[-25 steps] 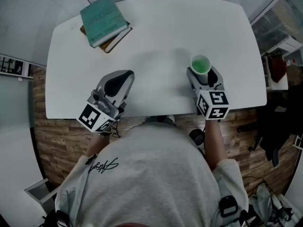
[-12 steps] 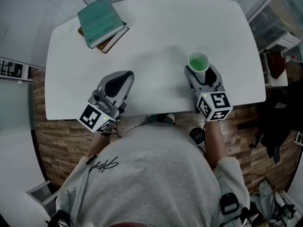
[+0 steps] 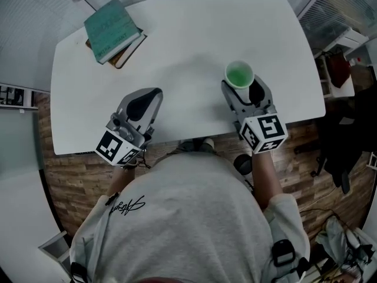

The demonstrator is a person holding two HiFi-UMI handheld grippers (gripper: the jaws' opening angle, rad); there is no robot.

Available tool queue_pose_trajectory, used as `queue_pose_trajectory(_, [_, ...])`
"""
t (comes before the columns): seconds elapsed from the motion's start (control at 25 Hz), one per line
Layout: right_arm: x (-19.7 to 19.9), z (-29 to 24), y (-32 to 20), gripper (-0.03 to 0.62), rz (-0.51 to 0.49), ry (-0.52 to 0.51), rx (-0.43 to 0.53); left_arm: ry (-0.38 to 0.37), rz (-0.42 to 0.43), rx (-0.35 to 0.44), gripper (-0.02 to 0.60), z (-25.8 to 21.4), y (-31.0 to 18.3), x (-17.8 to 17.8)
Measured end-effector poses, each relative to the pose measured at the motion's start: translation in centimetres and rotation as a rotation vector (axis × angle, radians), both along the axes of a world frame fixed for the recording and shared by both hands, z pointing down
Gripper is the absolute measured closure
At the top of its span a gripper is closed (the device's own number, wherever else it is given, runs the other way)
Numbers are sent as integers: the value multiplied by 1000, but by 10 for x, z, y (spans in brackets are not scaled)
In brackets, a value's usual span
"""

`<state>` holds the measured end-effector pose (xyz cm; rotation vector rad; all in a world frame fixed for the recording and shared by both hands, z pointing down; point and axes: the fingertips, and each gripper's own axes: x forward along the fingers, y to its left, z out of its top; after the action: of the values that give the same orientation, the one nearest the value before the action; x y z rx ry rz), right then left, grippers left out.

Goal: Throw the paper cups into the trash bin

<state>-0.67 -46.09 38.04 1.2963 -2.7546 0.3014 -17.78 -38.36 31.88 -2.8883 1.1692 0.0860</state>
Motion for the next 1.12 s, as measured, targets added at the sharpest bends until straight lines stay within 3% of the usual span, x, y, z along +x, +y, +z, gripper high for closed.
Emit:
queue_pose_trajectory(0.56, [24, -19, 23, 299, -37, -28, 40, 9, 47, -4, 588, 12, 12, 46])
queue_pose_trajectory(1.12, [35, -34, 79, 299, 80, -13, 70, 5, 197, 9, 588, 5, 40, 62])
